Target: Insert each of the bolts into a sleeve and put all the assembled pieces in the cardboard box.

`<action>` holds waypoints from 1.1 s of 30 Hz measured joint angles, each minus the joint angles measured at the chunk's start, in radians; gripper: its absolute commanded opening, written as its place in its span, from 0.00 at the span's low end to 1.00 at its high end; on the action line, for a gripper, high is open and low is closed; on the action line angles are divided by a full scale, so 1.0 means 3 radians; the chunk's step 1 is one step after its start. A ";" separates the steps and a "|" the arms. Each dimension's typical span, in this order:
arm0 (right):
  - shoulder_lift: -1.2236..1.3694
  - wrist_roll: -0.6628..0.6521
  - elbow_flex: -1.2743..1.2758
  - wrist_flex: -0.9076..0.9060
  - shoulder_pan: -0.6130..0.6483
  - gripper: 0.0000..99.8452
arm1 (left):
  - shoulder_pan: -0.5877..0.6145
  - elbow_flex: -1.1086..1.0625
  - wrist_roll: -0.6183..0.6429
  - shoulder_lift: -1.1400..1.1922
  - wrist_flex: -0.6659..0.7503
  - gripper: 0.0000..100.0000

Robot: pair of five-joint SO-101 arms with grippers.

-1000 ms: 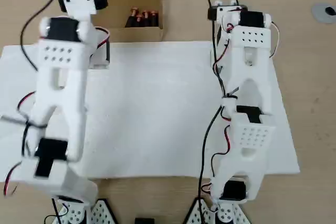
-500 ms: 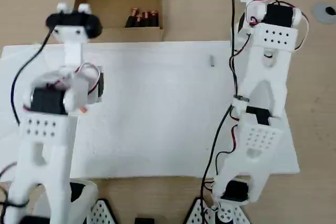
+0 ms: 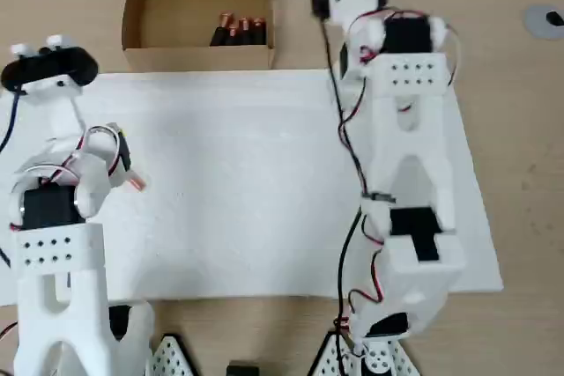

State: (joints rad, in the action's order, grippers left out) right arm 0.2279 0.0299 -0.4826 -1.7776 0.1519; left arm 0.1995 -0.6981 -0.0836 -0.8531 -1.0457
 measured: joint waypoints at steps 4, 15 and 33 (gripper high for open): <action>-0.0153 0.0000 0.0363 0.0000 0.0000 0.21 | 0.0000 -0.0010 0.0000 -0.0128 0.0000 0.01; -0.0164 0.0005 0.1371 0.0000 -0.0102 0.21 | 0.0123 -0.0087 0.0000 -0.0174 -0.0491 0.01; -0.1519 0.0005 0.2414 0.0000 0.1488 0.21 | 0.0839 0.0128 -0.0179 -0.0174 -0.1243 0.01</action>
State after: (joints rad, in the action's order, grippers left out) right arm -0.2279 0.0315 0.2417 -1.7776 0.5984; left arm 0.4511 -0.6598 -0.1373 -0.9053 -1.4185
